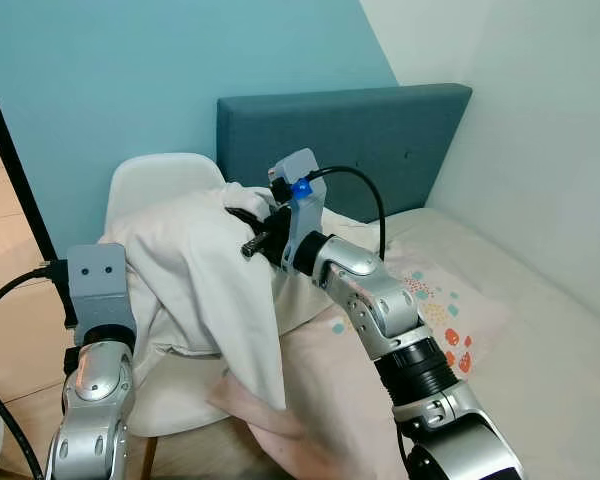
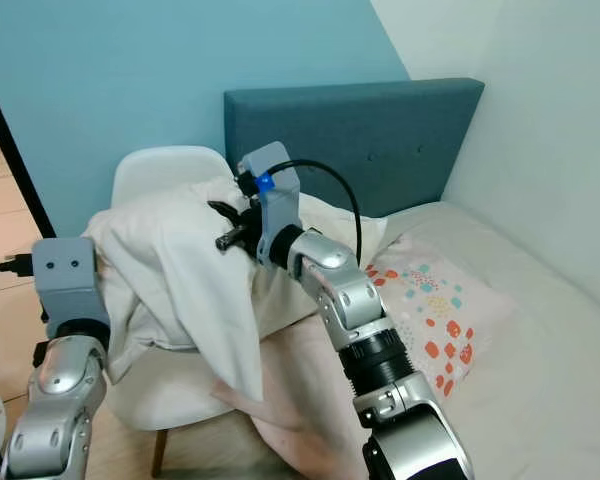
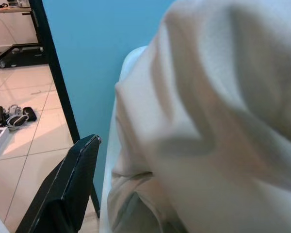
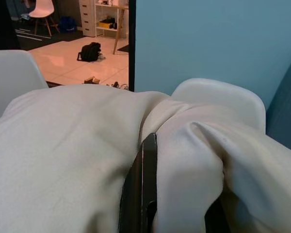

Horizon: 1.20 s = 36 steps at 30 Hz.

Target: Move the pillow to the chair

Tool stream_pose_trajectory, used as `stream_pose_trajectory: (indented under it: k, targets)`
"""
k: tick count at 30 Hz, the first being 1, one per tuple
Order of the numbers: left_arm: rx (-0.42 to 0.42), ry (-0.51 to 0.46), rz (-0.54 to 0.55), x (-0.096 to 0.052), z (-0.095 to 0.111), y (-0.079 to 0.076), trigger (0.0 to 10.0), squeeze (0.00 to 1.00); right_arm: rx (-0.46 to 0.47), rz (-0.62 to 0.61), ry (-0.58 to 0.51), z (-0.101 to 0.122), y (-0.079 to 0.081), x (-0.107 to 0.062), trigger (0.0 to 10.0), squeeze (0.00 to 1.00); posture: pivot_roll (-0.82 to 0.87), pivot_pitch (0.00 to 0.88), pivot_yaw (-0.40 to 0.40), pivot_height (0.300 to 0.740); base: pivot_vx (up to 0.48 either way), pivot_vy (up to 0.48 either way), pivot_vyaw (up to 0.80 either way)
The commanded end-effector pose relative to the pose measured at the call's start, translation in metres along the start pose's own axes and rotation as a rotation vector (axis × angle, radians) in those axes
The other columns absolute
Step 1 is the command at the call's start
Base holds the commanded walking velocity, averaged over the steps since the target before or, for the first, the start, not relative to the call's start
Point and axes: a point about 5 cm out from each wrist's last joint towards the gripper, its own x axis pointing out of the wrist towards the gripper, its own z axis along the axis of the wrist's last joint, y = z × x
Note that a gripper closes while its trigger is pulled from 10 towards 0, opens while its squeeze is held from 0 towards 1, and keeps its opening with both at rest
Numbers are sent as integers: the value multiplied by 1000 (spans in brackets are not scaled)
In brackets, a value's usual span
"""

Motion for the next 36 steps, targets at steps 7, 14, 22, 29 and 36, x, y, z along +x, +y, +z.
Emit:
stream_pose_trajectory:
  k: [7,14,22,29,36]
  targets:
    - [-42,-64,-89,2,14,-20,10000,0,-17,15,2,-2,7,8,10000,0,100,0,-108,739,0,0,322]
    - [-27,-74,-110,2,16,-22,10000,0,-5,-1,5,-4,4,6,10000,0,95,0,-103,739,124,0,0]
    - [-23,-73,-113,3,16,-21,10000,0,-13,68,-12,-4,11,4,10000,0,94,0,-96,739,360,0,300]
    - [-22,-73,-118,3,16,-22,10000,0,-21,113,-24,-3,16,4,10000,0,94,0,-94,739,359,0,800]
    - [-56,-61,-126,4,15,-23,10000,0,-32,52,22,-8,10,4,10000,0,90,0,-93,739,193,0,86]
